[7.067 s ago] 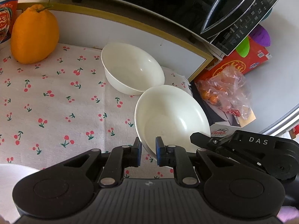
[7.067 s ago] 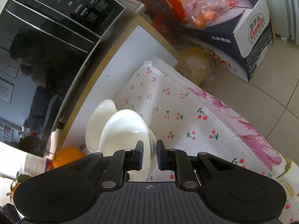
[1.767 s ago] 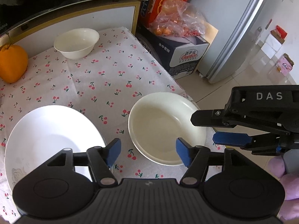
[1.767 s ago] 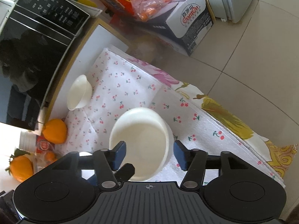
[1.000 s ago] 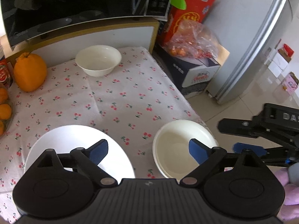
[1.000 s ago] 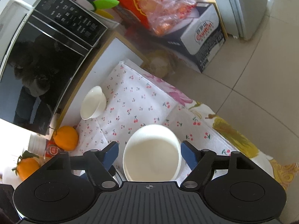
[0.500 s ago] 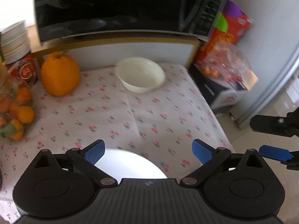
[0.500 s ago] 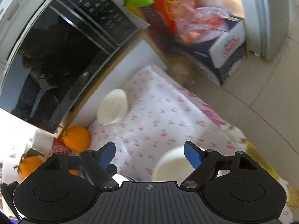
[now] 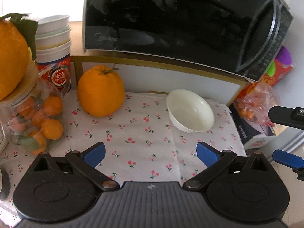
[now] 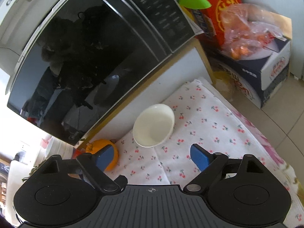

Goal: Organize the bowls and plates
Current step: 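Move both tools to the white bowl beside the microwave, then close both grippers on the white bowl rim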

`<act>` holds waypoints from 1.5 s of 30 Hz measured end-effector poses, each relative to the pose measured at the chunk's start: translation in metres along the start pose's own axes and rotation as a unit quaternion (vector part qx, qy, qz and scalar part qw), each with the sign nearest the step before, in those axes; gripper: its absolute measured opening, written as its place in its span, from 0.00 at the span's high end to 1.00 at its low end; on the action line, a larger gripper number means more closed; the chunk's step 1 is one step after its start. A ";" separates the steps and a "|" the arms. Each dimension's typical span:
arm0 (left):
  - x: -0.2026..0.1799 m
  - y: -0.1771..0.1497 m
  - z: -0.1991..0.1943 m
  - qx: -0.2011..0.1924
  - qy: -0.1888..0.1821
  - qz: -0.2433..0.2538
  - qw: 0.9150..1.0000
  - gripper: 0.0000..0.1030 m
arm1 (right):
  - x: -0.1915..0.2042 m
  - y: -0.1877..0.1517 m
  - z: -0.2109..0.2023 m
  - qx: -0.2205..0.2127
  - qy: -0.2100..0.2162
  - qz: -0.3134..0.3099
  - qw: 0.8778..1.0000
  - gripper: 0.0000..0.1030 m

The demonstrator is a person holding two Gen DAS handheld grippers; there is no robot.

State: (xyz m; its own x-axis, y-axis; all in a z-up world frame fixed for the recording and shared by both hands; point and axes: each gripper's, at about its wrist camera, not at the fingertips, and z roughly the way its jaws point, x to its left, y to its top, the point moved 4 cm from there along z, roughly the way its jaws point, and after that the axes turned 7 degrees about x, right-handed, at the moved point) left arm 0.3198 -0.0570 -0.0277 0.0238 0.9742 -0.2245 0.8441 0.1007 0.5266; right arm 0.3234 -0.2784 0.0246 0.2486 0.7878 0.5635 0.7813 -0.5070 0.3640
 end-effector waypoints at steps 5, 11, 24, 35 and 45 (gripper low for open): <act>0.013 0.003 0.009 -0.012 -0.015 -0.032 0.999 0.01 | -0.004 0.002 0.027 0.002 0.005 0.010 1.000 0.13; 0.024 0.009 0.016 -0.045 -0.044 -0.084 0.994 0.10 | -0.007 0.004 0.058 0.002 -0.001 0.036 0.999 0.13; -0.010 0.025 0.063 -0.011 -0.094 -0.099 0.991 0.51 | -0.048 0.012 0.098 -0.045 0.004 0.145 0.988 0.38; -0.016 0.038 0.091 0.004 -0.107 -0.081 0.991 0.79 | -0.065 0.000 0.129 -0.048 0.078 0.212 0.973 0.57; -0.013 0.036 0.095 -0.008 -0.088 -0.070 0.994 0.91 | -0.068 -0.004 0.137 -0.048 0.090 0.226 0.969 0.83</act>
State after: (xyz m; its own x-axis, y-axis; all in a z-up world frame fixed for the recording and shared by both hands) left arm 0.4003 -0.0855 -0.0836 0.0004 0.9000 -0.4358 0.8376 0.2377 0.4918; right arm 0.3816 -0.2817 -0.1171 0.4422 0.4094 0.7980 0.5575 -0.8224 0.1130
